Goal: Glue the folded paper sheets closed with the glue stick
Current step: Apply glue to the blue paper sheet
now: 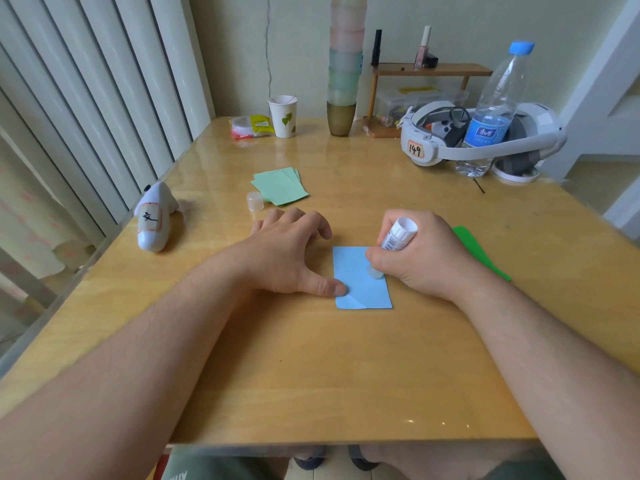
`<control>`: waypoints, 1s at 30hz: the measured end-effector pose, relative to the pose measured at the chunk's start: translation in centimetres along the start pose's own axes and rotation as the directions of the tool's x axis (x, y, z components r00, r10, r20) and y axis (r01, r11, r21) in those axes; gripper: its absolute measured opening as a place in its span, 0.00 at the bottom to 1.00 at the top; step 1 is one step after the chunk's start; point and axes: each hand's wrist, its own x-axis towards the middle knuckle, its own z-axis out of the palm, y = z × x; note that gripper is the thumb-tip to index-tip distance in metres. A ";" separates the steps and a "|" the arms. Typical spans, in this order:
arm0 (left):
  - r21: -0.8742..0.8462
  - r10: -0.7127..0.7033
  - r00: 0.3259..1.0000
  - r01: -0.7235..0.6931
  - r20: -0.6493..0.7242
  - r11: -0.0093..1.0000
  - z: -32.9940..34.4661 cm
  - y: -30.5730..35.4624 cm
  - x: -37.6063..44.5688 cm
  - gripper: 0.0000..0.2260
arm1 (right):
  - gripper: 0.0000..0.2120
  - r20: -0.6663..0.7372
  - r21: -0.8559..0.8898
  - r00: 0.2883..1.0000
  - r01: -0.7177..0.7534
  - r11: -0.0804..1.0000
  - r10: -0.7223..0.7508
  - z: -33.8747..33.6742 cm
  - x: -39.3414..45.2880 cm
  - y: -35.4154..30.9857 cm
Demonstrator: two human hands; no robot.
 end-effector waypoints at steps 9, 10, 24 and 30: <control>0.003 0.003 1.000 -0.003 -0.015 1.000 0.0 0.1 0.0 0.36 | 0.12 -0.072 -0.056 0.997 -0.020 0.998 0.016 -0.5 0.1 -0.2; 0.004 0.003 1.000 -0.003 -0.013 1.000 -0.1 0.2 0.0 0.36 | 0.12 -0.102 -0.020 0.995 -0.015 1.000 0.012 -0.5 0.1 -0.3; 0.009 0.012 1.000 -0.012 -0.003 1.000 0.0 0.5 0.0 0.37 | 0.16 -0.036 0.073 0.998 0.050 0.996 -0.048 2.5 0.0 -2.1; 0.027 0.015 1.000 -0.015 -0.004 1.000 0.0 0.7 -0.1 0.35 | 0.17 -0.033 0.025 0.998 0.056 0.998 -0.055 2.7 -0.3 -2.3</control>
